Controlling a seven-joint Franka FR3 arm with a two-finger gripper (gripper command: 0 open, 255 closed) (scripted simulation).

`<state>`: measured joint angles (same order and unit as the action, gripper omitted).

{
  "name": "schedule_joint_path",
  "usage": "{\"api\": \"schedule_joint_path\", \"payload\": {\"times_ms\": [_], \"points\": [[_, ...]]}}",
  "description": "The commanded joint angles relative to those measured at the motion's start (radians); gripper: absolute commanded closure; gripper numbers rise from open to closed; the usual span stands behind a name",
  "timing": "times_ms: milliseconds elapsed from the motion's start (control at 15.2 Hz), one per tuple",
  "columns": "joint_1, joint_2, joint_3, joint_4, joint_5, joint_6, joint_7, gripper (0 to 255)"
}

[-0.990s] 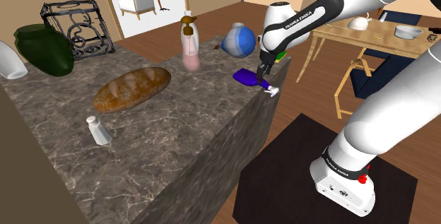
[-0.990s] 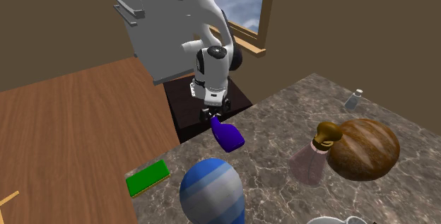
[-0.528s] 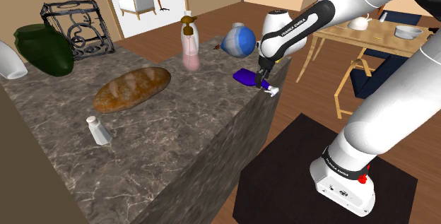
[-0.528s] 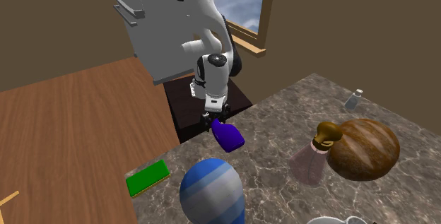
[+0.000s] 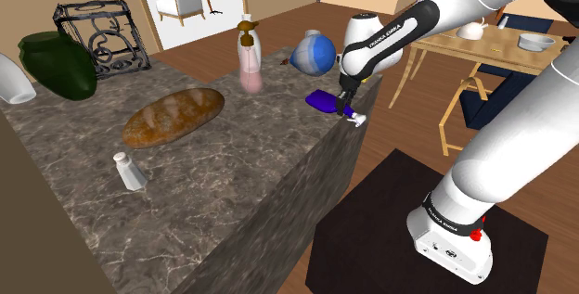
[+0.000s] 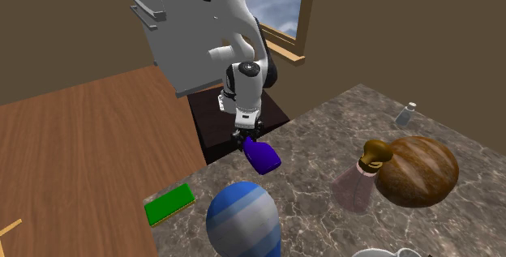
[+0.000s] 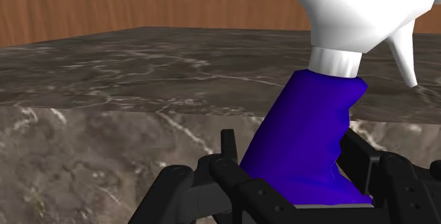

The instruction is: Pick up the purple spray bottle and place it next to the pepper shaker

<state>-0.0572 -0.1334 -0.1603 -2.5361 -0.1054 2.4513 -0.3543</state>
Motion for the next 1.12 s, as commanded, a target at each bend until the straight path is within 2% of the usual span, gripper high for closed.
{"api": "schedule_joint_path", "payload": {"times_ms": [0, 396, 1056], "points": [[0.000, 0.000, 0.000, 0.000, 0.000, 0.000, 0.000, 255], [0.000, 0.000, 0.000, 0.000, 0.000, 0.000, 0.000, 255], [0.000, -0.095, 0.006, 0.056, -0.003, -0.151, -0.001, 255]]}}
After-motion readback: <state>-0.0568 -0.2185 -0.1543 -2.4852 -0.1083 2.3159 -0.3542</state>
